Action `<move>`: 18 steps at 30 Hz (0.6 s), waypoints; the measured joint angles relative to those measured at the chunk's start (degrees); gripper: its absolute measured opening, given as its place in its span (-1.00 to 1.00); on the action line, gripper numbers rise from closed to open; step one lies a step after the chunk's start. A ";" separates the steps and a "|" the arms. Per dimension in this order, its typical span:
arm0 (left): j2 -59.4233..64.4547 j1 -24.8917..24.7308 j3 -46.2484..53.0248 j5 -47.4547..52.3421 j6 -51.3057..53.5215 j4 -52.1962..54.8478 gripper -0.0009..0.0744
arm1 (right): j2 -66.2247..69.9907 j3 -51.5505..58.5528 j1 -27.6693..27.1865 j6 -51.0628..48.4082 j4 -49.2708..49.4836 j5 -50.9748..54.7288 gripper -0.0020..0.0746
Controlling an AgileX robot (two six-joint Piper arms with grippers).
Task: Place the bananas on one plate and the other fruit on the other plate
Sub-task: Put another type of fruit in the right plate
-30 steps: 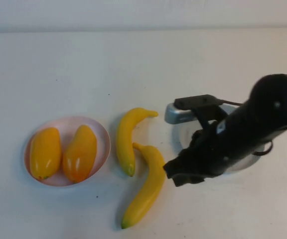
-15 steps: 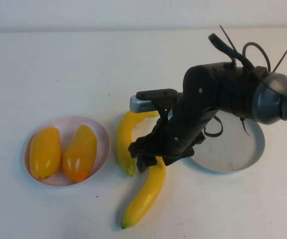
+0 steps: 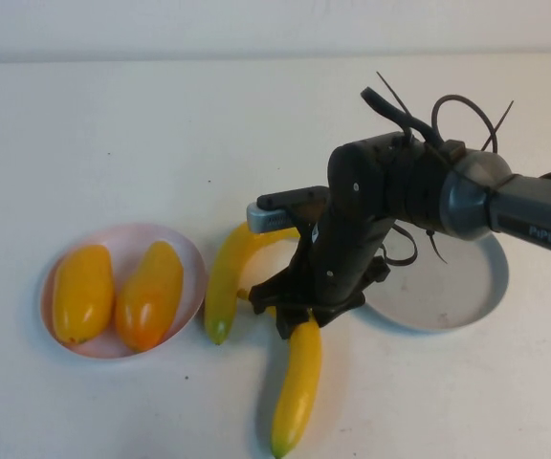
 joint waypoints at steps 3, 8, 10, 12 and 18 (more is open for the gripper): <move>0.00 0.00 0.00 0.00 0.00 0.00 -0.99 | 0.00 0.00 0.00 0.00 -0.49 0.00 -0.15; 0.00 0.00 0.00 0.00 0.00 0.00 -0.99 | -0.70 0.00 0.00 0.00 -1.30 0.79 -0.15; 0.00 0.00 0.00 0.00 0.00 0.00 -0.99 | -3.18 0.00 0.00 0.09 -2.67 1.13 -0.15; 0.00 0.00 0.00 0.00 0.00 0.00 -0.99 | -6.46 0.00 0.00 0.79 -4.73 1.24 -0.15; 0.00 0.00 0.00 0.00 0.00 0.00 -0.99 | -15.39 0.00 -2.29 1.56 -8.45 3.49 -0.15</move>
